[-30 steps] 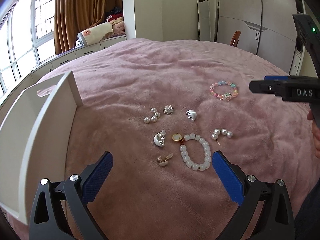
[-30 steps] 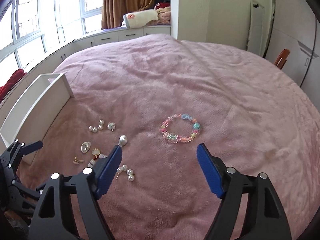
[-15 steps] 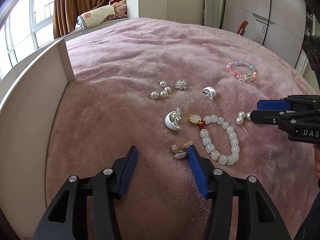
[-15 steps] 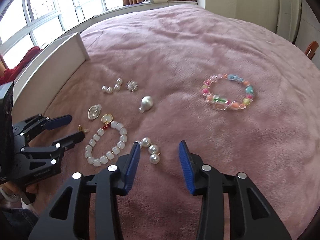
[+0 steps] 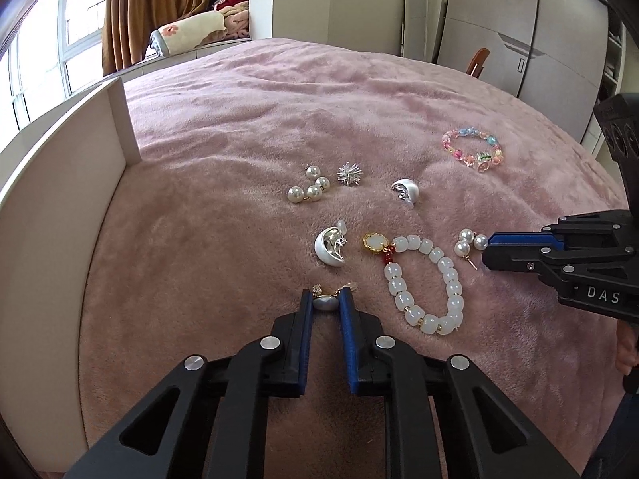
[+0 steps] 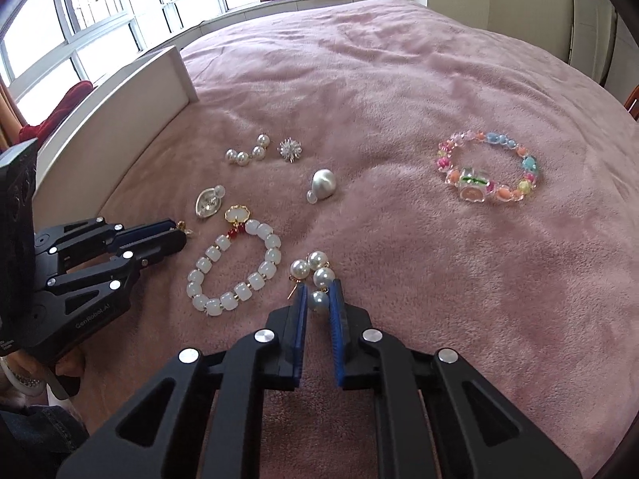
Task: Organize jewelry
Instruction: 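Carry the earring in the left tool into the white tray and open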
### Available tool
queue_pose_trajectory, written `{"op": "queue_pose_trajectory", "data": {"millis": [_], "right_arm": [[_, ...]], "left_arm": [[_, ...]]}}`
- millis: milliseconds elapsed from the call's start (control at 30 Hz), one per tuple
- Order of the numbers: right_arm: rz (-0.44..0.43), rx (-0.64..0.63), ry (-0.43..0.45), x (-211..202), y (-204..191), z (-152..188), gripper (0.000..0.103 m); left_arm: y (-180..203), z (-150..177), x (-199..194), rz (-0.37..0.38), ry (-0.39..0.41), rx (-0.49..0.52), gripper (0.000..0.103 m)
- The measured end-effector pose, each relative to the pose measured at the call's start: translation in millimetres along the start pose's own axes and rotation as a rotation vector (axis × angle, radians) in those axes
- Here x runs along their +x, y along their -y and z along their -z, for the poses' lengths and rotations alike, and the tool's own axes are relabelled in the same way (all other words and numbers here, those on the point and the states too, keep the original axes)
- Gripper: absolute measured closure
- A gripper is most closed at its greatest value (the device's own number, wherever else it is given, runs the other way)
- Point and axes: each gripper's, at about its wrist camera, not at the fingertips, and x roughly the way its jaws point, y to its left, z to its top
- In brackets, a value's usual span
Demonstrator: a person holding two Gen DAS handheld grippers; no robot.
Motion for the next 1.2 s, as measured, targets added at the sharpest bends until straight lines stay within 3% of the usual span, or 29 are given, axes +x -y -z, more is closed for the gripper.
{"op": "queue_pose_trajectory", "data": {"millis": [300,700,967,1200], "right_arm": [[-0.025,0.020,0.065,-20.5,0.4,-4.7,0.091],[-0.066,0.018,0.176,-71.0,-17.8,-29.6,0.091],[-0.100,-0.021,0.238,-93.4,-52.0,-73.6,0.091],[-0.159,-0.133,0.283,-94.5,-115.3,-132.7,0.091]], "left_arm": [[7.7,-9.5,-22.3,0.055,0.047,0.004,0.085],[2.9,-34.8,-74.5,0.056,0.094,-0.012,0.084],[-36.8,-54.4,-120.3,0.022,0.157,-0.068,0.084],[-104.0,-63.0,-160.3,-0.093,0.180,-0.154,0.084]]}}
